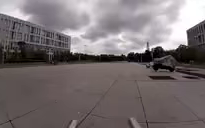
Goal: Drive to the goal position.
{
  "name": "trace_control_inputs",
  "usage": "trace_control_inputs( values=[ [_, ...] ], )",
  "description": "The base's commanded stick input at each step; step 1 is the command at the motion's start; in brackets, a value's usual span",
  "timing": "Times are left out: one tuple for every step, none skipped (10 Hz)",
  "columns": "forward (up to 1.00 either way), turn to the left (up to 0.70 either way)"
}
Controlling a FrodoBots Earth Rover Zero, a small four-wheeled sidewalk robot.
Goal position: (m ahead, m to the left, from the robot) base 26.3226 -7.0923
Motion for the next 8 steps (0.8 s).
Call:
trace_control_inputs(
  values=[
    [0.70,0.00],
    [0.70,0.00],
    [0.70,0.00],
    [0.70,0.00],
    [0.70,0.00],
    [0.77,0.00],
    [0.85,0.00],
    [0.95,0.00]
  ],
)
